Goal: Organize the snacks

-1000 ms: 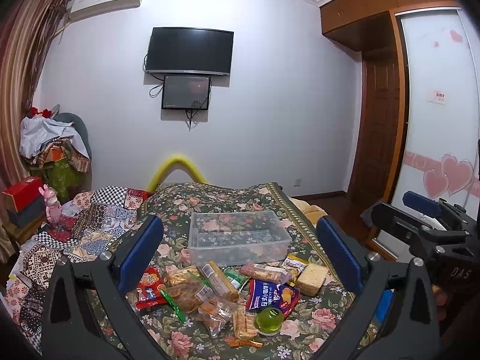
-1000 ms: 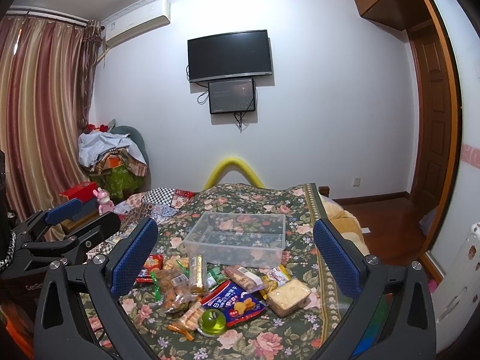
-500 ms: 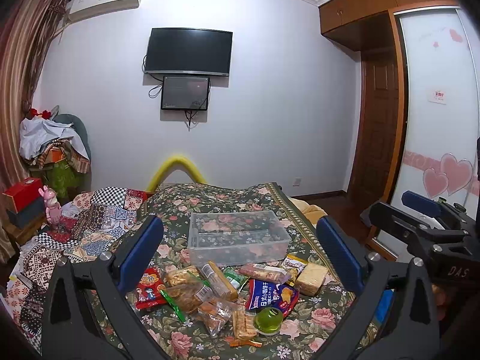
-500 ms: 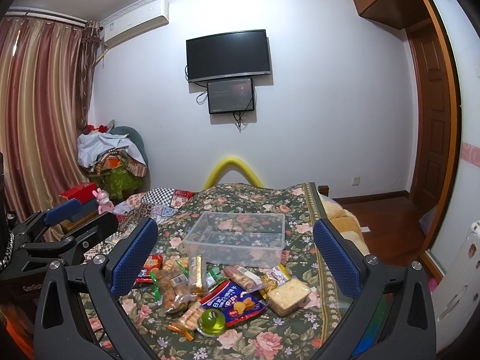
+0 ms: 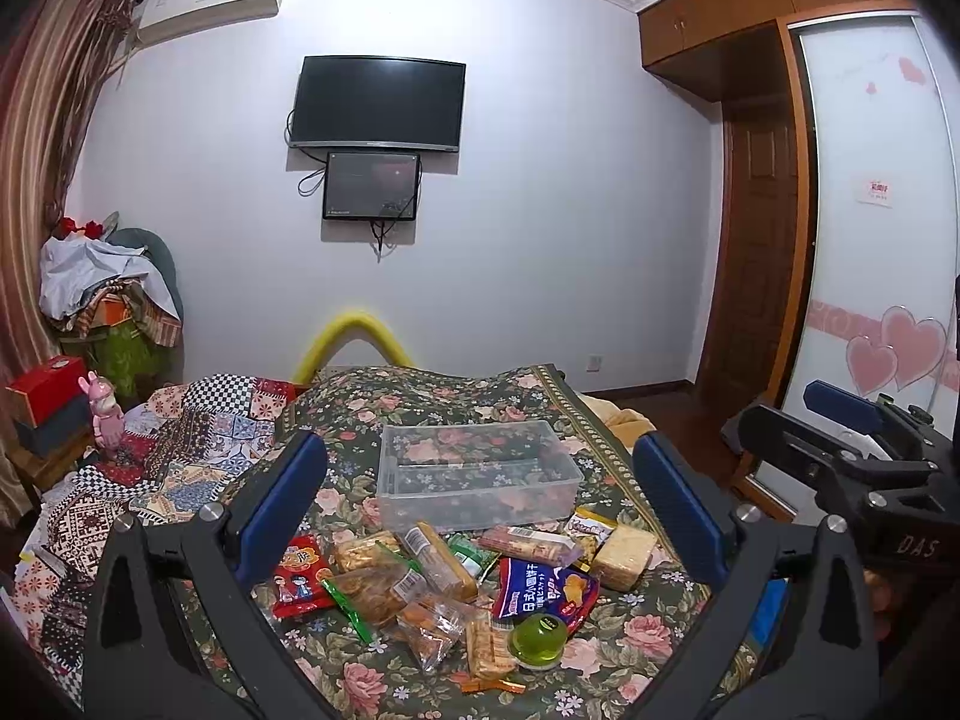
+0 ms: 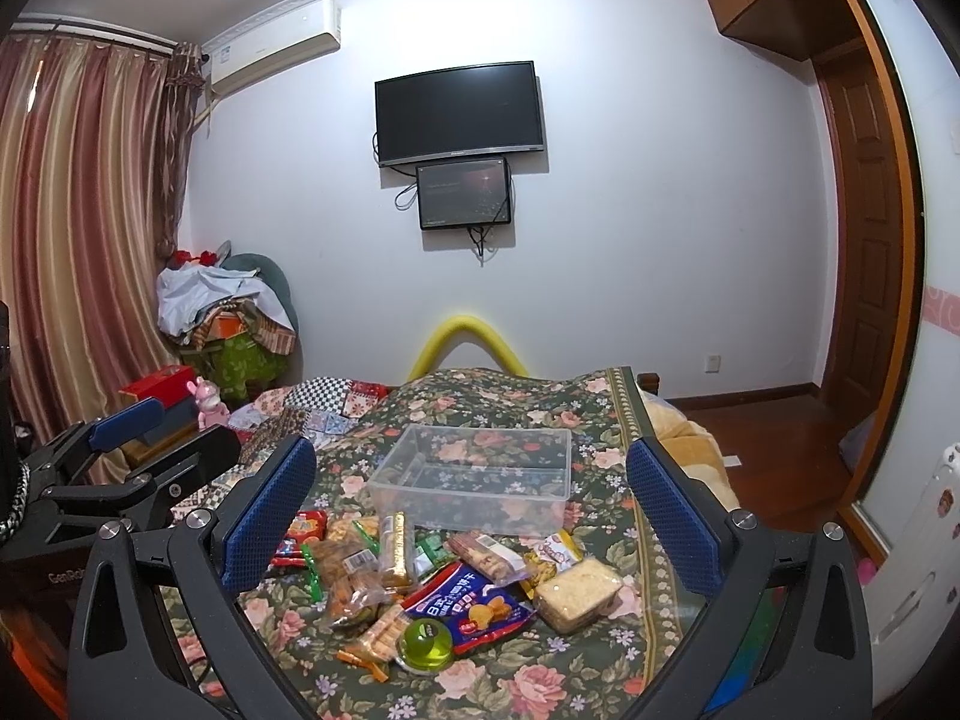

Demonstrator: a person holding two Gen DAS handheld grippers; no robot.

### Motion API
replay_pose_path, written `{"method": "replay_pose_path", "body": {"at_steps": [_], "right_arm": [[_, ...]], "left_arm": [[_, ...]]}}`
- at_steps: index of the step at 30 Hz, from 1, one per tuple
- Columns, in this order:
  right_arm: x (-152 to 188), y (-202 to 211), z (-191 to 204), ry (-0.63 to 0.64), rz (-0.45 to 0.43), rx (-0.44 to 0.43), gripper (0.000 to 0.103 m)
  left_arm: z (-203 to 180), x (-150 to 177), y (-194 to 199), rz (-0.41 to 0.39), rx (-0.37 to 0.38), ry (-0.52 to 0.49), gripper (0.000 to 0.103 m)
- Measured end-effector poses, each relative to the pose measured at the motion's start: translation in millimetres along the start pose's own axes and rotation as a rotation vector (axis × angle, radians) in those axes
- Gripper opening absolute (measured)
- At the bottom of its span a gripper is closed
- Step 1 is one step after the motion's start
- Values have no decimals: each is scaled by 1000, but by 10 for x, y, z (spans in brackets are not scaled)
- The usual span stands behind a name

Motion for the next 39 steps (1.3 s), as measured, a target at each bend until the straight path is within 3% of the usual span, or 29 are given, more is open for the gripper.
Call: {"method": "replay_pose_path", "body": {"at_steps": [11, 13, 16, 22, 27, 35, 39], "right_arm": [[123, -102, 1, 3, 37, -23, 103], [175, -141, 7, 13, 52, -24, 103], [272, -216, -7, 22, 92, -23, 102], [537, -419, -107, -8, 211, -52, 85], [752, -568, -146, -43, 307, -85, 72], [1163, -852, -23, -55, 472, -162, 52], [1334, -1002, 52, -70, 544, -212, 46]], "left_arm": [[88, 120, -146, 44, 9, 16, 103], [115, 162, -208, 66, 11, 20, 100], [158, 257, -305, 108, 9, 20, 88], [287, 537, -547, 232, 30, 42, 78], [370, 897, -774, 363, 39, 55, 63], [535, 1321, -1027, 505, 37, 72, 60], [557, 1451, -1156, 552, 57, 75, 60]]}}
Point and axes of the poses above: each gripper's, at about its wrist camera, not at the fingertips, and y roughly against the way its jaws point, z to its left, x to its underside, the point moved 4 cm from there along -y, roughly the way its jaws point
